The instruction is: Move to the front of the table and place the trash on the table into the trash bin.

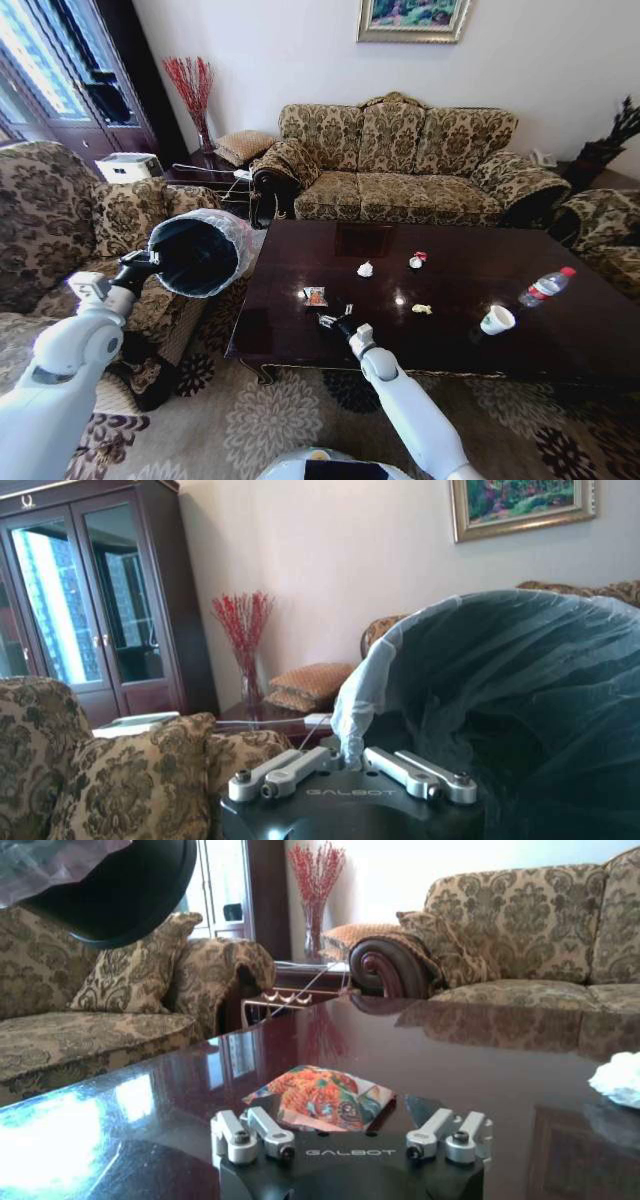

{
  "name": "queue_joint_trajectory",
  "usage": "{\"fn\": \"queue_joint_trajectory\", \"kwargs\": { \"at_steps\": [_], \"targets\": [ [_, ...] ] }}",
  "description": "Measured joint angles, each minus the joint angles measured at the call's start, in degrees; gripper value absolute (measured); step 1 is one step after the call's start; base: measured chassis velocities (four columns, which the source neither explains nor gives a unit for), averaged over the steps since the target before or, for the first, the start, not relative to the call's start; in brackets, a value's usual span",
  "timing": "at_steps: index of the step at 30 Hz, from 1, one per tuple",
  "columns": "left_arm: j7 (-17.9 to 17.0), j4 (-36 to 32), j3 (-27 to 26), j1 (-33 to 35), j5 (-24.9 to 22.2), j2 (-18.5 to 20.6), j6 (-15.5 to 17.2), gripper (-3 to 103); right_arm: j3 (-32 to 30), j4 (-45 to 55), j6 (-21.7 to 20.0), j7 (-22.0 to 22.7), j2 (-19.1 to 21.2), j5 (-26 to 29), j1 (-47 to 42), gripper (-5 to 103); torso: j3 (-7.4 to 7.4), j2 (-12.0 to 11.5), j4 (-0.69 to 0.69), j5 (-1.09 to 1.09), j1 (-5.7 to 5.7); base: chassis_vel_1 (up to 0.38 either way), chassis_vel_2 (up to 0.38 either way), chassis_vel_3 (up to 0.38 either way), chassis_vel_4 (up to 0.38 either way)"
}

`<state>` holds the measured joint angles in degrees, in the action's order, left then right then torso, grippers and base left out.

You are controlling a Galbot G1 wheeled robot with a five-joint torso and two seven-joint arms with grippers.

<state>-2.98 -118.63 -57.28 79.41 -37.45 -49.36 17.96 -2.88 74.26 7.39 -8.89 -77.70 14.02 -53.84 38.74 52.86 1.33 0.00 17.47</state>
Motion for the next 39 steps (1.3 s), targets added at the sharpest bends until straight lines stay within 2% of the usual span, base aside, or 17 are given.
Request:
{"fn": "queue_joint_trajectory", "kwargs": {
  "at_steps": [2, 7, 13, 14, 16, 18, 19, 20, 21, 23, 25, 27, 28, 31, 32, 34, 39],
  "targets": [
    [0.0, 0.0, 0.0, 0.0, 0.0, 0.0, 0.0, 0, 0.1, -1.3, 0.3, 0.0, -0.7, -0.3, 0.7, 75, 0.00, 0.0, 0.01, -0.01, 0.00, 0.000, 0.000, 0.000, 0.000],
    [0.0, 0.0, 0.0, 0.0, 0.0, 0.0, 0.0, 0, 0.0, -3.4, 0.5, 0.1, -1.7, -0.7, 1.8, 70, 0.00, 0.0, 0.00, 0.00, 0.00, 0.000, 0.000, 0.000, 0.000],
    [0.0, 0.0, 0.0, 0.0, 0.0, 0.0, 0.0, 0, 0.0, -5.2, 0.2, 0.5, -2.5, -1.5, 2.8, 73, 0.00, 0.0, 0.00, 0.00, 0.00, 0.000, 0.000, 0.000, 0.000],
    [0.0, 0.0, 0.0, 0.0, 0.0, 0.0, 0.0, 0, 0.1, -5.4, 0.1, 0.5, -2.6, -1.6, 2.9, 77, 0.00, 0.0, 0.00, 0.00, 0.00, 0.000, 0.000, 0.000, 0.000],
    [0.0, 0.0, 0.0, 0.0, 0.0, 0.0, 0.0, 0, 0.1, -5.7, -0.4, 0.5, -2.9, -1.9, 3.0, 68, 0.00, 0.0, 0.01, 0.00, 0.00, 0.000, 0.000, 0.000, 0.000],
    [0.0, 0.0, 0.0, 0.0, 0.0, 0.0, 0.0, 0, 0.1, -5.7, -0.6, 0.5, -2.9, -1.9, 3.0, 68, 0.00, 0.0, 0.00, 0.00, 0.00, 0.000, 0.000, 0.000, 0.000],
    [0.0, 0.0, 0.0, 0.0, 0.0, 0.0, 0.0, 0, 0.2, -5.7, -0.7, 0.5, -2.9, -2.0, 3.0, 57, 0.00, 0.0, 0.00, 0.00, 0.00, 0.000, 0.000, 0.000, 0.000],
    [0.0, 0.0, 0.0, 0.0, 0.0, 0.0, 0.0, 0, 0.3, -5.6, -0.9, 0.5, -2.8, -1.9, 2.9, 51, 0.00, 0.0, 0.00, 0.00, 0.00, 0.000, 0.000, 0.000, 0.000],
    [0.0, 0.0, 0.0, 0.0, 0.0, 0.0, 0.0, 0, 0.3, -5.6, -0.9, 0.5, -2.8, -1.9, 2.9, 51, 0.00, 0.0, 0.00, 0.00, 0.00, 0.000, 0.000, 0.000, 0.000],
    [0.0, 0.0, 0.0, 0.0, 0.0, 0.0, 0.0, 0, 0.4, -5.3, -1.3, 0.4, -2.6, -1.6, 2.7, 41, 0.00, 0.0, 0.00, 0.00, 0.00, 0.000, 0.000, 0.000, 0.000],
    [0.0, 0.0, 0.0, 0.0, 0.0, 0.0, 0.0, 0, 0.4, -5.2, -1.3, 0.4, -2.6, -1.6, 2.7, 41, 0.00, 0.0, 0.00, 0.00, 0.00, 0.000, 0.000, 0.000, 0.000],
    [0.0, 0.0, 0.0, 0.0, 0.0, 0.0, 0.0, 0, 0.4, -5.2, -1.6, 0.4, -2.5, -1.3, 2.7, 30, 0.00, 0.0, 0.00, 0.00, 0.00, 0.000, 0.000, 0.000, 0.000],
    [0.0, 0.0, 0.0, 0.0, 0.0, 0.0, 0.0, 0, 0.4, -5.2, -1.6, 0.4, -2.5, -1.3, 2.7, 30, 0.00, 0.0, 0.00, 0.00, 0.00, 0.000, 0.000, 0.000, 0.000],
    [0.0, 0.0, 0.0, 0.0, 0.0, 0.0, 0.0, 0, 0.4, -5.2, -1.7, 0.5, -2.6, -0.9, 2.7, 14, 0.00, 0.0, 0.00, 0.00, 0.00, 0.000, 0.000, 0.000, 0.000],
    [0.0, 0.0, 0.0, 0.0, 0.0, 0.0, 0.0, 0, 0.4, -5.2, -1.7, 0.5, -2.6, -0.9, 2.7, 14, 0.00, 0.0, 0.00, 0.00, 0.00, 0.000, 0.000, 0.000, 0.000],
    [0.0, 0.0, 0.0, 0.0, 0.0, 0.0, 0.0, 0, 0.4, -5.2, -1.7, 0.6, -2.6, -0.7, 2.7, 3, 0.00, 0.0, 0.00, 0.00, 0.00, 0.000, 0.000, 0.000, 0.000],
    [0.0, 0.0, 0.0, 0.0, 0.0, 0.0, 0.0, 0, 0.3, -5.0, -1.7, 0.8, -2.5, -0.3, 2.7, -2, 0.00, 0.0, 0.00, 0.00, 0.00, 0.000, 0.000, 0.000, 0.000]
  ]
}}
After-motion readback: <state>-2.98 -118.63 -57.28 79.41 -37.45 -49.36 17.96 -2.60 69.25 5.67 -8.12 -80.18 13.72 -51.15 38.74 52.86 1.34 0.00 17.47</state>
